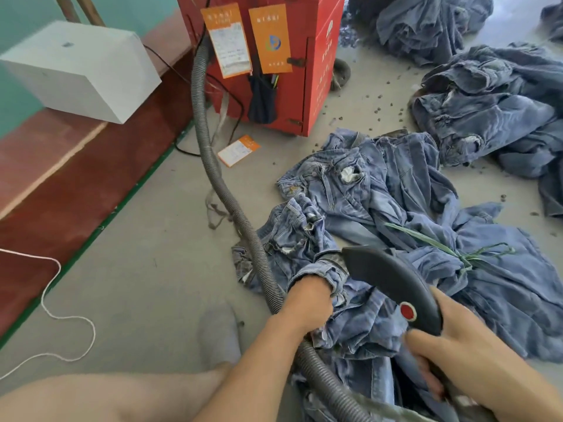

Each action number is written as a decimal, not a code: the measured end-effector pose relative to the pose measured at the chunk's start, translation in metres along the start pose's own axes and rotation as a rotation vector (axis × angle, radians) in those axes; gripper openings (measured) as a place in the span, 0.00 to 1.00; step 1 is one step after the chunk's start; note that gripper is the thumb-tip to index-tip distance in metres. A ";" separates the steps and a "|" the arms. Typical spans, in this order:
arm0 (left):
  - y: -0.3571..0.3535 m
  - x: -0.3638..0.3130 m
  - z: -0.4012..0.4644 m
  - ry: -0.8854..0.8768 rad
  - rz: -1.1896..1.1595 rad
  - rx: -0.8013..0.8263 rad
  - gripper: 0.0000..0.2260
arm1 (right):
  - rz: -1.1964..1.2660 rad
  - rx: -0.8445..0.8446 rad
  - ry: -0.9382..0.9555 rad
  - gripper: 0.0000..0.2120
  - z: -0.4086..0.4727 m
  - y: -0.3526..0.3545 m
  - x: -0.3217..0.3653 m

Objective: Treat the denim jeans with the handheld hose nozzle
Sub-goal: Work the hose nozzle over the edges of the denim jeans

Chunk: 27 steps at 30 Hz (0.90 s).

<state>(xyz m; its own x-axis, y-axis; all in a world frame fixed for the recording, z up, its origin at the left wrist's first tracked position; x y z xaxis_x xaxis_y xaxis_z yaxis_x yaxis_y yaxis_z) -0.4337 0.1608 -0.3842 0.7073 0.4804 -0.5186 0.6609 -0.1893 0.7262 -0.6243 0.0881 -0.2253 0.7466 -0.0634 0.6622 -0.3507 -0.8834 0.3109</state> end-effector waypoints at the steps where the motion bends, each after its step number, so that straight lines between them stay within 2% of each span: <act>1: 0.004 0.001 0.002 -0.017 0.032 -0.003 0.10 | -0.079 0.026 0.004 0.15 -0.003 -0.002 0.003; 3: 0.011 0.005 0.006 -0.021 0.069 -0.014 0.09 | -0.215 0.038 0.033 0.14 0.000 -0.007 0.006; 5: 0.016 0.006 0.007 -0.054 0.149 -0.019 0.10 | -0.228 0.024 0.053 0.10 0.014 -0.009 0.008; 7: 0.016 0.004 0.005 -0.150 0.286 0.006 0.13 | -0.174 -0.039 0.040 0.08 0.024 -0.003 0.006; 10: 0.020 -0.001 0.004 -0.255 0.410 0.011 0.16 | 0.043 -0.086 0.031 0.10 0.014 0.008 0.005; 11: 0.022 -0.003 0.005 -0.282 0.460 0.020 0.16 | 0.075 -0.063 0.031 0.10 0.007 0.009 0.005; 16: 0.024 -0.004 0.003 -0.321 0.672 0.137 0.13 | -0.086 0.100 -0.016 0.14 0.012 -0.005 0.009; 18: 0.021 -0.005 -0.003 -0.371 0.702 0.142 0.13 | -0.052 0.022 -0.004 0.10 0.032 -0.007 0.010; 20: 0.015 -0.004 -0.007 -0.451 0.690 0.062 0.17 | 0.036 -0.071 0.010 0.09 0.041 -0.002 0.008; 22: 0.017 -0.007 -0.008 -0.433 0.546 0.032 0.16 | 0.201 -0.141 0.005 0.10 0.037 0.005 0.000; 24: 0.028 -0.013 -0.001 -0.225 0.164 0.014 0.12 | 0.313 -0.193 0.005 0.10 0.025 0.011 -0.008; 26: 0.053 -0.015 0.011 0.015 -0.454 0.141 0.14 | 0.367 -0.210 -0.002 0.11 0.017 0.018 -0.015; 27: 0.066 -0.015 0.018 0.062 -0.870 0.295 0.15 | 0.385 -0.198 -0.005 0.11 0.015 0.020 -0.017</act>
<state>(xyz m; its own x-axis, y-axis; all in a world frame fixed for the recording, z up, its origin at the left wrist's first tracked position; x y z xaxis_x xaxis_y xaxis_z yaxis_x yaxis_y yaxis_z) -0.3957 0.1262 -0.3364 -0.0786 0.5991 -0.7968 0.9969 0.0539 -0.0578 -0.6357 0.0650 -0.2410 0.5426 -0.3733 0.7525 -0.7053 -0.6890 0.1667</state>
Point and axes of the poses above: each hand's wrist, its own z-axis towards the middle knuckle, its own y-axis out of the back of the hand, x = y × z, the point moved 1 cm from there along z, towards the middle knuckle, and after that the axes turned 3 degrees about x, right-handed, at the moved point
